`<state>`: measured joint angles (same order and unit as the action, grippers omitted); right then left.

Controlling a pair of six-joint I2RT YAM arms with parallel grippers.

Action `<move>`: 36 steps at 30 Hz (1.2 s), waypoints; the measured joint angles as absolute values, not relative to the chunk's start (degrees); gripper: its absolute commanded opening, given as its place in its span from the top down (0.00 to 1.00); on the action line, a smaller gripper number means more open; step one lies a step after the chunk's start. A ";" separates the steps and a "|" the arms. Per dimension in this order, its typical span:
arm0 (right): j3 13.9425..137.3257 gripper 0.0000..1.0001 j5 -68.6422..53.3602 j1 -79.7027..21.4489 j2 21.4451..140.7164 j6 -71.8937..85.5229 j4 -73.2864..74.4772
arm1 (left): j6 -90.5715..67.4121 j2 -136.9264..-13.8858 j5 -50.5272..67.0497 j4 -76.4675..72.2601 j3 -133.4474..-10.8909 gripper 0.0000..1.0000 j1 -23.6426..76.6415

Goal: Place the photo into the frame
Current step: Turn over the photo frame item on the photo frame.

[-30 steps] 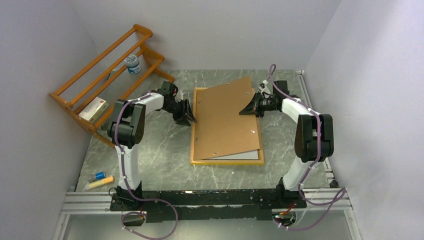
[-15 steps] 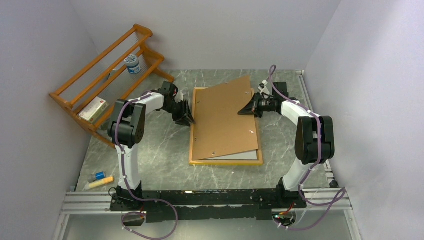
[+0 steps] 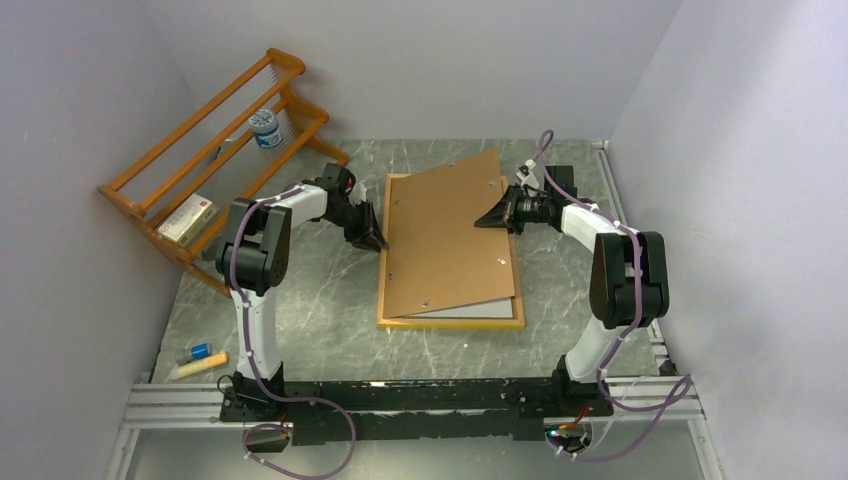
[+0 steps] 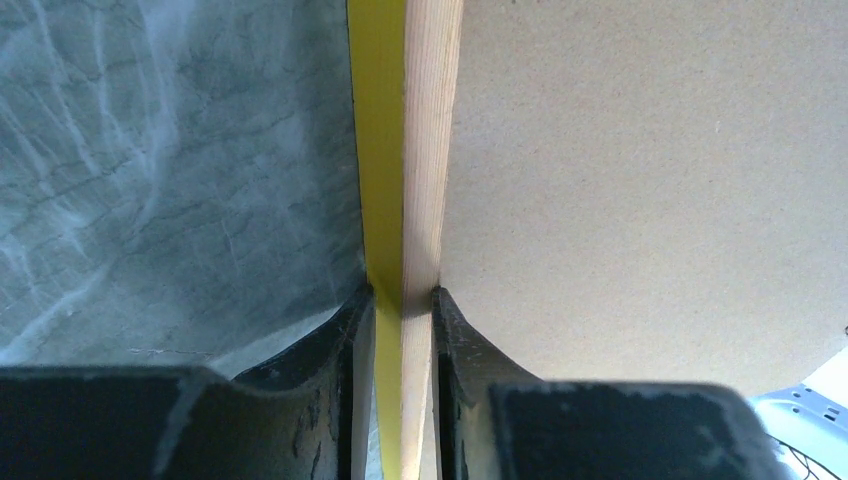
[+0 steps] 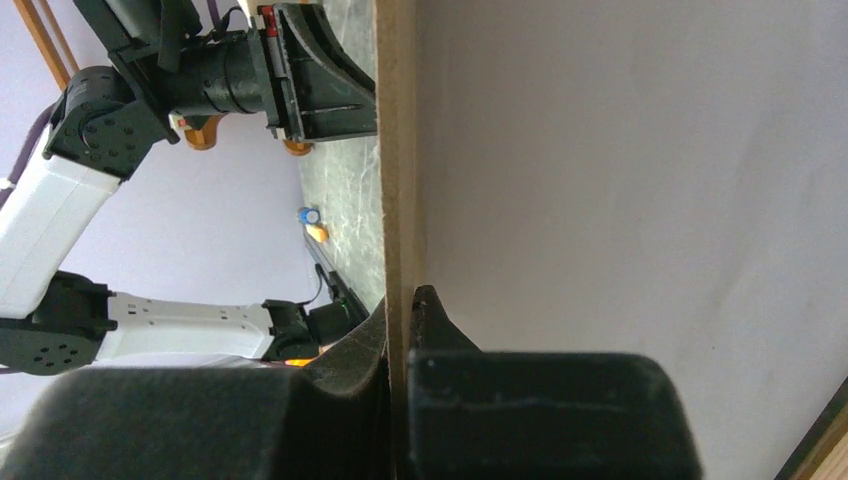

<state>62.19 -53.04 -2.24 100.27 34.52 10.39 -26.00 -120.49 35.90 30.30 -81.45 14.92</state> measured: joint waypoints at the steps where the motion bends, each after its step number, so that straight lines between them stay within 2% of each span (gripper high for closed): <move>1: 62.15 1.00 -53.04 -2.24 100.27 34.57 10.33 | -25.98 -120.49 35.94 30.30 -81.45 0.80 14.92; 13: 62.11 1.00 -54.59 -2.28 102.89 34.98 6.09 | -25.67 -120.49 36.21 30.11 -81.45 0.81 14.46; 14: 62.11 0.93 -54.87 -2.11 103.57 35.03 5.82 | -25.69 -120.49 36.18 30.06 -81.45 0.81 14.39; 16: 62.11 0.70 -54.94 -1.85 104.27 35.16 5.72 | -25.69 -120.49 36.16 30.04 -81.45 0.79 14.35; 18: 62.11 0.52 -53.80 -1.91 104.29 34.83 6.04 | -25.74 -120.49 36.14 30.04 -81.45 0.78 14.33; 23: 62.43 0.23 -48.01 -2.07 104.27 32.93 8.23 | -25.80 -120.49 36.14 30.04 -81.47 0.72 14.33; 28: 65.71 0.10 -41.41 -2.31 104.27 29.85 15.29 | -25.78 -120.49 35.92 30.20 -81.56 0.63 14.33; 36: 72.53 0.08 -31.46 -2.31 104.86 26.00 26.70 | -26.22 -120.49 36.40 30.30 -81.62 0.50 14.55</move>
